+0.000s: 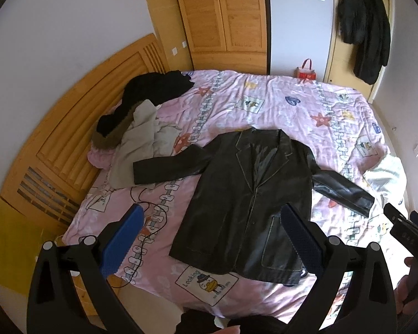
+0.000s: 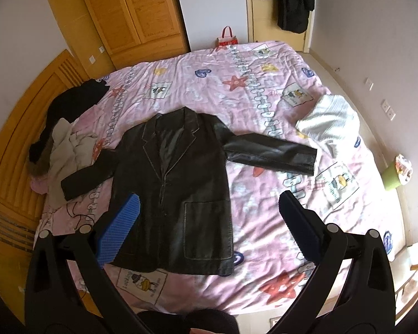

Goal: Fold large clothes
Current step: 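Move both grippers toward the leather blazer's hem, then grasp the blazer sleeve cuff with the left gripper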

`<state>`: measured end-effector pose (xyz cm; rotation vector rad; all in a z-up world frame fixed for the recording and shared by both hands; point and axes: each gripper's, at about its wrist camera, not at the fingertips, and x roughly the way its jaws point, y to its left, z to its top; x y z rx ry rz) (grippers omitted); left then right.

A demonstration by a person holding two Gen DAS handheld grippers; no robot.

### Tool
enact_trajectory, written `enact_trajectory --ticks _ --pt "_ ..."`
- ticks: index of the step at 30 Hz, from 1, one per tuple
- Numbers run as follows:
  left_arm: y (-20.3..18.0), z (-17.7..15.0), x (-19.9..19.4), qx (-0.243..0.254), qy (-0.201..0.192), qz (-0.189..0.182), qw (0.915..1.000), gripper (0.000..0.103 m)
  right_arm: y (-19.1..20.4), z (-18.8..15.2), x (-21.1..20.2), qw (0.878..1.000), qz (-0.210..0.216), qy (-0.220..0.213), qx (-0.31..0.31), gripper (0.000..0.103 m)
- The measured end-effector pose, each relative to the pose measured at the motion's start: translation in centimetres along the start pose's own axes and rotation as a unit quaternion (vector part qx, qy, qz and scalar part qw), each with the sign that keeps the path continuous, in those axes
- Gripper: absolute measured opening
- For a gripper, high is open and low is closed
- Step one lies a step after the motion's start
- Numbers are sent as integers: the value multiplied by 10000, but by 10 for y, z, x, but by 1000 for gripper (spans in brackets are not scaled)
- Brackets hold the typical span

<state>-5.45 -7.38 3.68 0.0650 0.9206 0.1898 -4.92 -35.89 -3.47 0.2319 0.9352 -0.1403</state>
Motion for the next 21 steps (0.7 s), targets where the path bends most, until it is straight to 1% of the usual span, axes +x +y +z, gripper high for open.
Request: enact_trajectory --ticks 3,7,11,14,17,19,21 --pt "2 5 -6 -24 -85 -21 10000 95 -3 4 -5 10000 8 -10 34 97" --pt "12 17 -8 -224 -166 -187 9994 95 -2 11 -13 9999 -109 -123 -25 97" --pt "24 34 0 -374 -211 -246 9988 95 14 19 -13 9996 -127 -195 -126 97" --pt "44 45 15 -485 -229 -272 9982 95 38 30 -9 9990 -141 -340 -260 97" --pt "71 58 42 -639 -211 -360 9971 95 77 38 6 9972 -309 -453 -510 97" --pt "99 72 72 -831 -159 -377 9957 95 103 46 25 9968 -277 -483 -571 97" --pt "126 82 100 -1044 -90 -351 9939 95 140 56 50 9963 -237 -469 -678 97"
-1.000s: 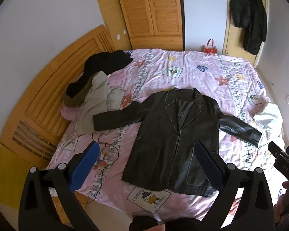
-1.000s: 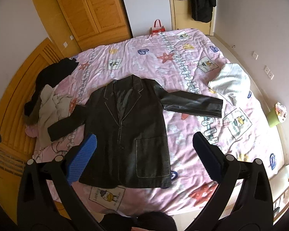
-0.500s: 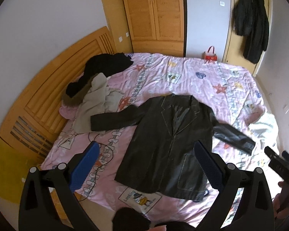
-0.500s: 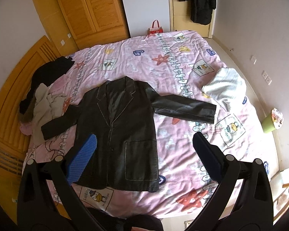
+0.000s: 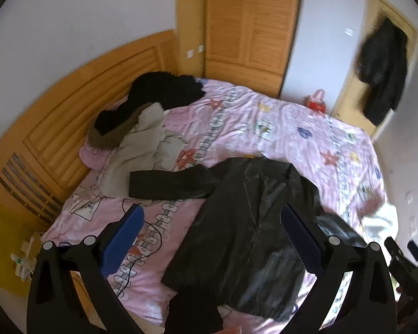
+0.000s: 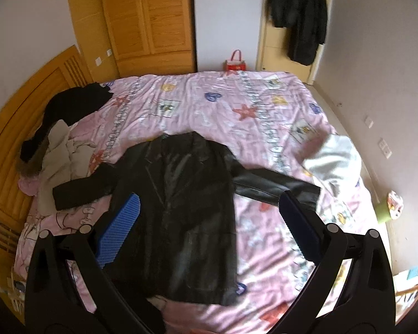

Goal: Fold large clothes
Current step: 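Grasp the blazer sleeve cuff with the left gripper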

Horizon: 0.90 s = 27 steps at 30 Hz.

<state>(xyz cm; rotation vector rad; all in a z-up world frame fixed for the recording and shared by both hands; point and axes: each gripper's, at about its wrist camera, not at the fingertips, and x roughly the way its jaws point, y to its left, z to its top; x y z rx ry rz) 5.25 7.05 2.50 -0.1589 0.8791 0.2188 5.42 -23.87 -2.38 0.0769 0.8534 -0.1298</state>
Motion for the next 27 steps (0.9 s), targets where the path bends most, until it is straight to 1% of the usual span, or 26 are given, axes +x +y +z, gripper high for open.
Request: enact_trajectory --ticks 1,2,4,5,7,8,10,11,13,14,16,17,18,19,20,22,23,25,27 --pt "14 8 16 -118 46 51 9999 95 14 4 9 10000 28 10 -48 97" --pt "39 21 43 -294 165 133 9993 95 38 12 25 9997 163 34 -160 97" --pt "68 35 77 -462 327 249 9981 95 76 25 51 9985 376 138 -382 97" --pt "89 46 103 -543 441 362 9969 95 103 34 71 9971 461 236 -558 97" --pt "129 64 156 -644 685 601 9938 95 140 47 100 9951 508 387 -757 97" --pt "142 70 175 -690 777 648 9925 95 163 56 122 9934 593 479 -856 97" --pt "182 82 226 -903 1010 676 9885 95 195 64 154 9912 674 624 -953 97" --pt "195 85 244 -982 1076 689 9869 95 214 69 179 9896 748 713 -997 97" --pt "231 88 295 -1219 1276 752 9814 95 240 72 214 9873 865 831 -1043 97" --pt "242 87 312 -1297 1344 760 9795 95 255 73 241 9858 929 930 -1042 97" --pt "272 79 364 -1537 1562 718 9730 95 274 71 279 9838 982 1102 -1018 97" --pt "279 76 382 -1626 1631 648 9710 95 285 68 304 9823 1021 1224 -981 97" --pt "291 69 409 -1758 1764 575 9668 95 290 65 319 9817 1041 1284 -950 97" --pt "302 60 438 -1910 1908 412 9620 95 299 61 336 9807 1068 1336 -943 97" --pt "310 54 457 -2006 2007 249 9586 95 308 54 360 9789 1054 1438 -1002 97" --pt "331 35 515 -2162 2385 39 9468 95 318 42 386 9763 950 1601 -1108 97" --pt "334 28 532 -2169 2519 117 9431 95 322 35 404 9744 838 1737 -1156 97" --pt "350 10 576 -2212 2808 364 9332 95 326 24 423 9714 759 1925 -1161 97" --pt "359 -1 605 -2200 2993 478 9272 95 328 18 436 9695 673 2019 -1216 97"
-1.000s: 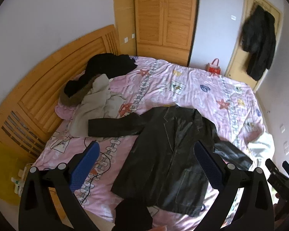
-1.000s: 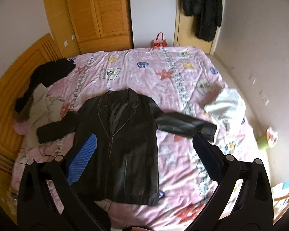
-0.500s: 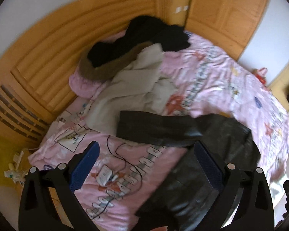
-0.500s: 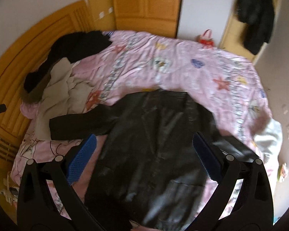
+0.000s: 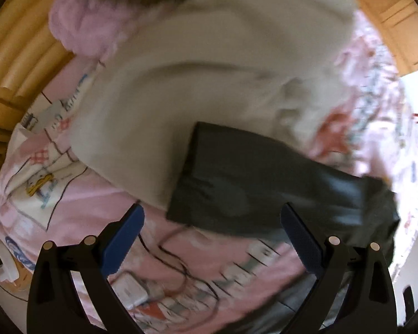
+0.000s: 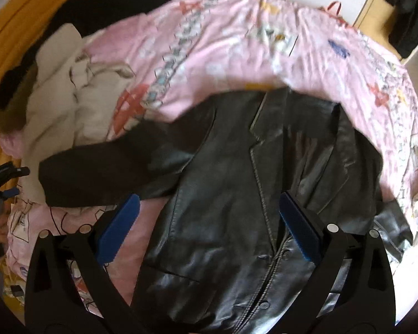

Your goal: Fold large clothes

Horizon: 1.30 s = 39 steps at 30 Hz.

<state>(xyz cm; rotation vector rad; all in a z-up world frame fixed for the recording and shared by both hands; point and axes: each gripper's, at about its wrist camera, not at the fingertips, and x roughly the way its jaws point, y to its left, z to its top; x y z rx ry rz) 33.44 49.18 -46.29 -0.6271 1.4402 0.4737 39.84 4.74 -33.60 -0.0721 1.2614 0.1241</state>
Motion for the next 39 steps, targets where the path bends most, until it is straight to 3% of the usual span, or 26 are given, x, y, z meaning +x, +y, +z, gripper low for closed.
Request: enact_trajectory --ticks 2,8,11,13,16,17,22,28,32,34,39 --pt "7 12 24 36 194 101 9998 95 3 -2 14 9995 -245 172 -101 97" --pt "18 36 59 9 533 -439 9976 90 2 -2 30 9969 -496 604 41 97" --pt "10 39 66 99 772 -744 9942 71 4 3 27 9962 -502 670 242 97" --pt "3 39 73 205 910 -664 9934 62 7 7 19 9965 -414 583 437 97" --pt "-6 35 77 490 951 -326 9937 31 14 11 10 9967 -335 477 568 97" --pt "-9 34 75 572 958 -352 9931 21 15 9 6 9969 -330 425 579 97" --pt "-27 23 45 1117 650 -390 9908 6 14 -4 -5 9967 -320 380 642 97" --pt "-71 -5 -37 1650 5 -782 9832 3 -15 -34 -19 9944 -288 268 981 97" --pt "-133 -35 -104 2057 -407 -1357 9683 3 -50 -57 -6 9916 -493 300 1154 97" --pt "-177 -56 -132 2466 -676 -1559 9541 3 -71 -68 0 9885 -602 345 1347 97" --pt "-275 -114 -178 2979 -926 -2359 9204 3 -130 -103 9 9787 -763 374 1868 97"
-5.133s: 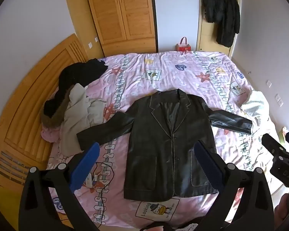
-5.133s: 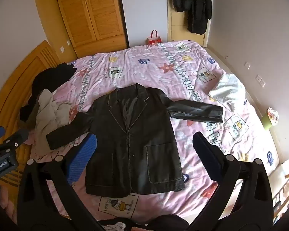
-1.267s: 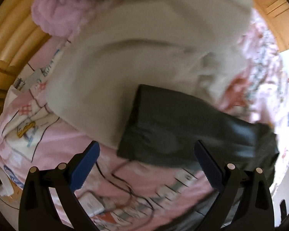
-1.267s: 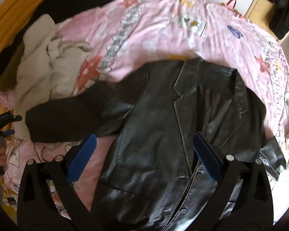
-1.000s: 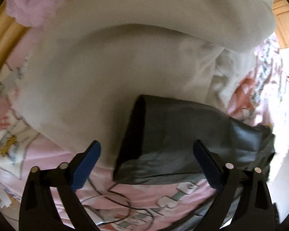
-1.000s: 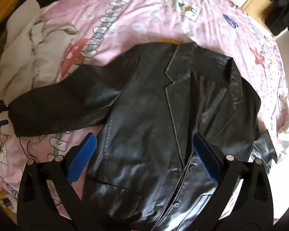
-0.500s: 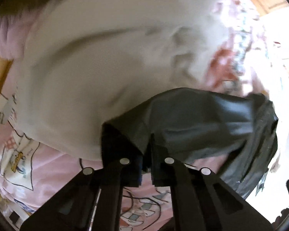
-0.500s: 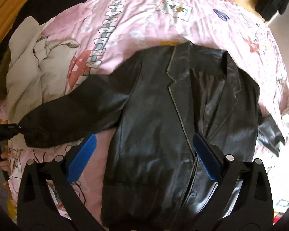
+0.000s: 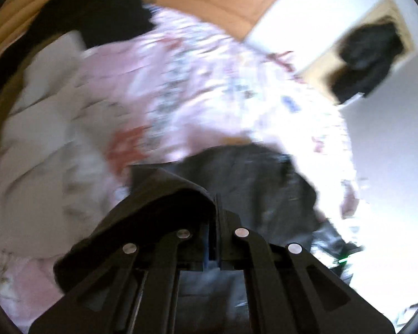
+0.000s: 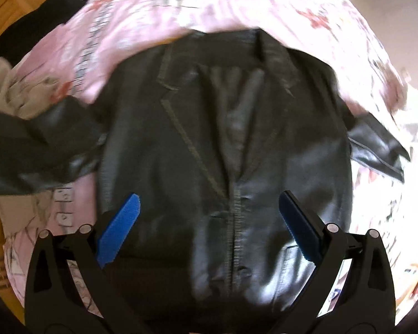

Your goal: Fold large clothes

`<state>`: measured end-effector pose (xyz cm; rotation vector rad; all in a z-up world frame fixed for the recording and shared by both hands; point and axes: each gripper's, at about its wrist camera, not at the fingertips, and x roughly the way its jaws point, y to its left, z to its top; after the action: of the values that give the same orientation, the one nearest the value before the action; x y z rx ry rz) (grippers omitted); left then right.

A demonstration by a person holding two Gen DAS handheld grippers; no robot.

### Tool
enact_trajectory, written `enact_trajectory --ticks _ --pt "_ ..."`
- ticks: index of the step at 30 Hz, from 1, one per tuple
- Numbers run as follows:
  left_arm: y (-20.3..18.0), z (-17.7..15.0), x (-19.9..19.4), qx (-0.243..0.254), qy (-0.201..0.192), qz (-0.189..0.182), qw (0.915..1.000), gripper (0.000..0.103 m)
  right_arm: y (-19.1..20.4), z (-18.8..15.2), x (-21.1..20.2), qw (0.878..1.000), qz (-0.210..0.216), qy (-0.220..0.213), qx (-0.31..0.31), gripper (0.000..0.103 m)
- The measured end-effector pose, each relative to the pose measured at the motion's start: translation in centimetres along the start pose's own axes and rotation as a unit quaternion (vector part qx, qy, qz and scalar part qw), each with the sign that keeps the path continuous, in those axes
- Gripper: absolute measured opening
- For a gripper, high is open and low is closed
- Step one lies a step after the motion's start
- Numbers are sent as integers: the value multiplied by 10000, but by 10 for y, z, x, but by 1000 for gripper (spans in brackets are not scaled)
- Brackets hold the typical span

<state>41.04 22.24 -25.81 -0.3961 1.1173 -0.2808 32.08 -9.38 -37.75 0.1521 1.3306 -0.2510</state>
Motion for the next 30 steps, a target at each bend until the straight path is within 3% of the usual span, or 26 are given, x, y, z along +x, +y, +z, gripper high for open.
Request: enact_trajectory --ticks 4,6,9,13,16,18,25,28,30 --pt "-110 -3 28 552 -123 -719 9958 3 -59 -17 18 9992 -103 37 389 97" --pt "-157 -14 43 827 -117 -882 9926 3 -89 -27 32 9981 -212 133 558 97" --pt "-238 -37 94 1114 140 -1249 9858 3 -142 -44 58 9943 -244 418 949 97" --pt "-322 -89 174 1416 577 -1202 9809 3 -216 -59 79 9881 -495 713 1268 97" --pt "-350 -138 242 1613 1186 -893 9757 3 -269 -61 85 9852 -764 678 1377 97" --pt "-358 -167 278 1683 1450 -680 9726 3 -297 -57 90 9855 -708 651 1400 97" --pt "-356 -243 371 1756 2363 -158 9555 3 -382 -29 114 9826 -1286 469 1253 97" --pt "-349 -269 406 1845 2804 7 9420 5 -401 -15 111 9806 -1498 294 1226 97" --pt "-346 -283 426 1833 3284 -184 9264 14 -407 -9 108 9802 -1488 234 1288 97"
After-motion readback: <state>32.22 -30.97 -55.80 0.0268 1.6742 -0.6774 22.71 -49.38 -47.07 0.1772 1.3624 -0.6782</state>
